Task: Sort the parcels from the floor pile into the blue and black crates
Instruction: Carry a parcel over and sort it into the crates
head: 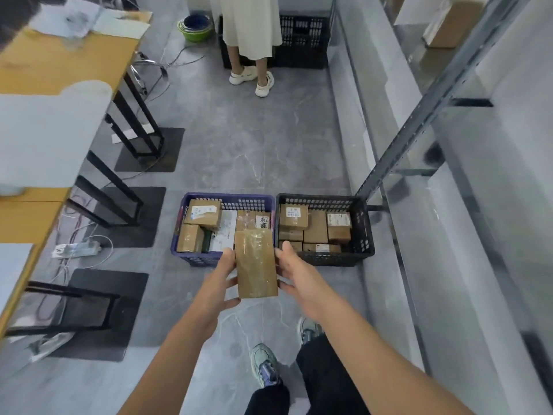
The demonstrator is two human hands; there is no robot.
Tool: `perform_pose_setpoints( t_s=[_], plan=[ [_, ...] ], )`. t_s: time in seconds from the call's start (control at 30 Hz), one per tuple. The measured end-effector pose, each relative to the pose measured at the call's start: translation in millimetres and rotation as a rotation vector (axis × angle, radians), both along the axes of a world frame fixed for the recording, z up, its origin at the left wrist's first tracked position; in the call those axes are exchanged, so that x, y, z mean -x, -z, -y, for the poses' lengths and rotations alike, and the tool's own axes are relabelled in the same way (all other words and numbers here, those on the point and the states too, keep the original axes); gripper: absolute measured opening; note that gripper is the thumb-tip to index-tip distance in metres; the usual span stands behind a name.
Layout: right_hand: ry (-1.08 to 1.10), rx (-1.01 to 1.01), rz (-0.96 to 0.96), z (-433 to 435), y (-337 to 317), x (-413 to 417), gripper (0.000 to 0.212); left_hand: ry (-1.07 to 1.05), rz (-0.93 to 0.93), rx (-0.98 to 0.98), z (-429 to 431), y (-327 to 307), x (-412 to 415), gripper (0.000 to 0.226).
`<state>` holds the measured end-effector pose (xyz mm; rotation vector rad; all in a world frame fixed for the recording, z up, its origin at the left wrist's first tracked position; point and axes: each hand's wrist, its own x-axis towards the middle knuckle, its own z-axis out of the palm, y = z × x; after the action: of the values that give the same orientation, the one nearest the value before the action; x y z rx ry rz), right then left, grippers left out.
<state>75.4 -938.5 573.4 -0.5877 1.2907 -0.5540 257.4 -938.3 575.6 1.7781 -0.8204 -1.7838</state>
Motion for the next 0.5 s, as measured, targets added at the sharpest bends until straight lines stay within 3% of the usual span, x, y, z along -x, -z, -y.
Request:
perform_pose_setpoints(
  t_s=[0.33, 0.5],
  plan=[
    [0.057, -0.117, 0.043, 87.5, 63.6, 31.8, 0.035, -0.004, 0.050, -0.125, 93.3, 51.7, 31.8, 0.058],
    [0.017, -0.201, 0.087, 161.5, 110.1, 40.4, 0.041, -0.107, 0.100, -0.203, 154.7, 87.2, 48.6, 0.053]
  ],
)
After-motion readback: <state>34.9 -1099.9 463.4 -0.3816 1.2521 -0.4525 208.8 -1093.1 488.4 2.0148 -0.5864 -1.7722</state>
